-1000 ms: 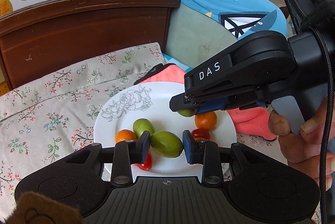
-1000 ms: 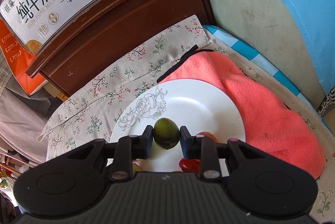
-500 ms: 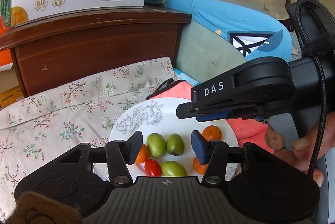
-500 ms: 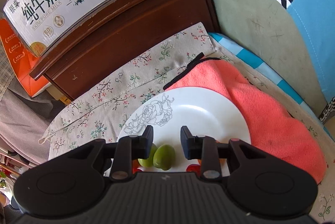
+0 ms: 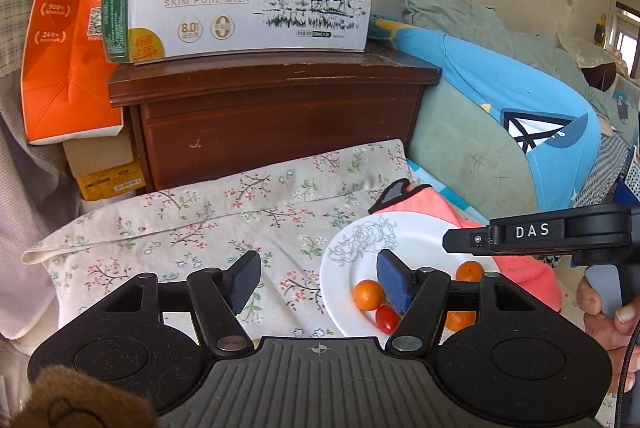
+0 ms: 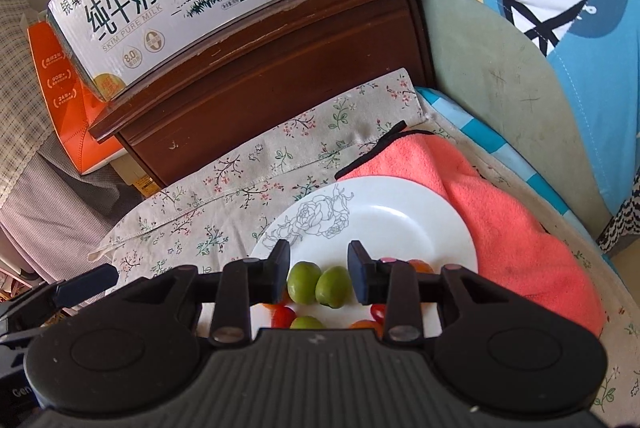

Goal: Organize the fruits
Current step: 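Withdraw both open tools from the plate back to the fruit cluster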

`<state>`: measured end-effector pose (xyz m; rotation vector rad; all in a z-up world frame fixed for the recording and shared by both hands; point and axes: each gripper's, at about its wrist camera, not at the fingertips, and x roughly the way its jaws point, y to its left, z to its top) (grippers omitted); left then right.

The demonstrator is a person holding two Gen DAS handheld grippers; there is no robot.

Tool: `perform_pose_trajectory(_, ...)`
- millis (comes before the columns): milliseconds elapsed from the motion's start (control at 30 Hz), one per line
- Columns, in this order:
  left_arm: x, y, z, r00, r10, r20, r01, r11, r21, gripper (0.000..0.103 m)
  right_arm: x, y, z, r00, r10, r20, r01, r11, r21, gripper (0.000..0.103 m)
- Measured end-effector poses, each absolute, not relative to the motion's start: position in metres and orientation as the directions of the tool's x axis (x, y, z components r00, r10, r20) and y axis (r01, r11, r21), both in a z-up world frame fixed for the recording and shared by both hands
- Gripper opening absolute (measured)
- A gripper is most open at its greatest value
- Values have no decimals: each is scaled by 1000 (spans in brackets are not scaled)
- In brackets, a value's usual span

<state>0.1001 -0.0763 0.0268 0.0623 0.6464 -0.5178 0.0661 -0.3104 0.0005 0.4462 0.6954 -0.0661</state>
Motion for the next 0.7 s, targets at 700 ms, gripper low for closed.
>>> perform_pose_trajectory(700, 115, -8, 12, 663, -293, -689, 347, 936, -64, 65, 25, -227, -18, 678, 275, -681, -35, 938, 344, 37)
